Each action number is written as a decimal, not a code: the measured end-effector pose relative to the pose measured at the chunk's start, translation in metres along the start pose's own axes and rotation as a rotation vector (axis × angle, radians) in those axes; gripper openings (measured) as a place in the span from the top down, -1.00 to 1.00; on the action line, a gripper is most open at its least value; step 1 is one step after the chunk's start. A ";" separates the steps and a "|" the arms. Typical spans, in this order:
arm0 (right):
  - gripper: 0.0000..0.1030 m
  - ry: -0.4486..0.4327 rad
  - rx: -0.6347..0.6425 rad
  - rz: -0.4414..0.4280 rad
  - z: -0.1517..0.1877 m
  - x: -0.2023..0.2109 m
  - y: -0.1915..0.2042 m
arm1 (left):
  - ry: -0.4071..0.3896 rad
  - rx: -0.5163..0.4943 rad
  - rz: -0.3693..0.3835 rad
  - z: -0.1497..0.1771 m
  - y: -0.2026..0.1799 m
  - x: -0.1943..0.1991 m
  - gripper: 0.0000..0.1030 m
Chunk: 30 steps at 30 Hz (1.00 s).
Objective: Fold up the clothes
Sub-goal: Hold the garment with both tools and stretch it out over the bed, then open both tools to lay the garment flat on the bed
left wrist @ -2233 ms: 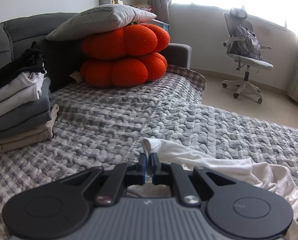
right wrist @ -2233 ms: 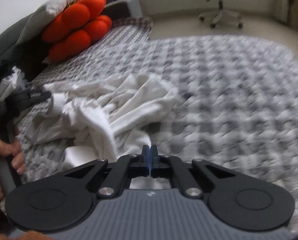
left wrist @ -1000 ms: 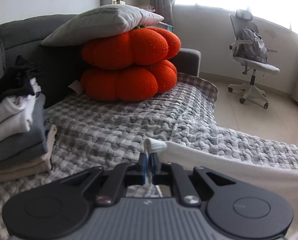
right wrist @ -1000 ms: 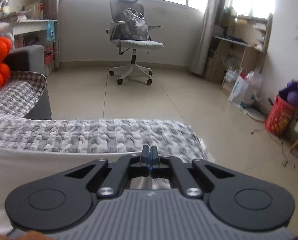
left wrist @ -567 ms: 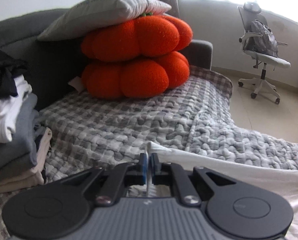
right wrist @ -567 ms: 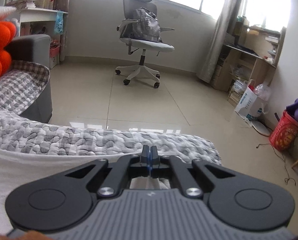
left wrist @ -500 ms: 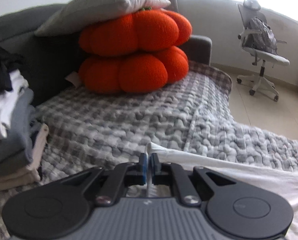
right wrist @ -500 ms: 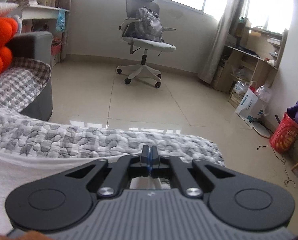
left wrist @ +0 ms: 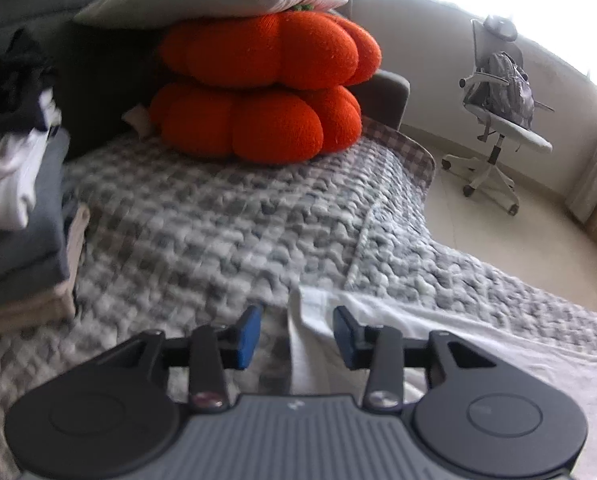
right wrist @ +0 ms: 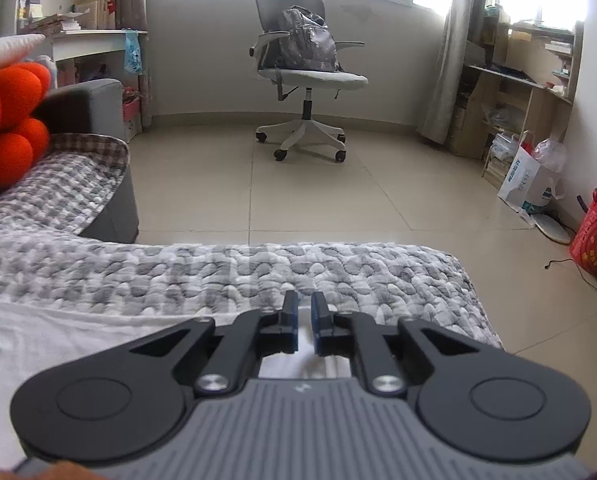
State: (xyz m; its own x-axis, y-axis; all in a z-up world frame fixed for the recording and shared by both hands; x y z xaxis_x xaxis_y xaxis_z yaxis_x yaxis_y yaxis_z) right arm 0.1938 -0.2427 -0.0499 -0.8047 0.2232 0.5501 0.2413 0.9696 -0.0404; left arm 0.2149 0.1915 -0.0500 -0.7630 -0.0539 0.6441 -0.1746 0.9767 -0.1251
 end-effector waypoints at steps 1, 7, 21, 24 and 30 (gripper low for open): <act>0.71 0.002 -0.001 -0.005 0.001 0.004 0.001 | 0.016 0.012 0.009 0.002 0.002 0.004 0.15; 0.23 0.008 -0.025 -0.048 0.009 0.033 0.007 | 0.066 0.021 0.006 0.018 0.010 0.028 0.13; 0.12 0.076 -0.062 -0.187 0.038 0.090 0.027 | 0.112 0.073 0.054 0.049 0.029 0.084 0.13; 0.09 0.099 -0.075 -0.232 0.048 0.101 0.032 | 0.117 0.072 0.090 0.059 0.020 0.096 0.13; 0.09 0.158 -0.098 -0.307 0.067 0.117 0.043 | 0.123 0.036 0.155 0.082 -0.010 0.113 0.13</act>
State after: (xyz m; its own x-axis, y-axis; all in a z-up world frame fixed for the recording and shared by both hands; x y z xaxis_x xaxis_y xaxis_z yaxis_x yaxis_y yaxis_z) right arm 0.0738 -0.1686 -0.0435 -0.7559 -0.1029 0.6466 0.0579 0.9732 0.2225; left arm 0.0795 0.1583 -0.0376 -0.7012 0.1243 0.7021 -0.0845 0.9632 -0.2550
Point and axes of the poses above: each gripper's, at about its wrist camera, not at the fingertips, and x roughly against the way its jaws point, y to its left, z to its underside, the point moved 6 cm from there along -x, roughly the way its jaws point, and after that the axes turned 2 degrees about -x, right-handed, at the moved point
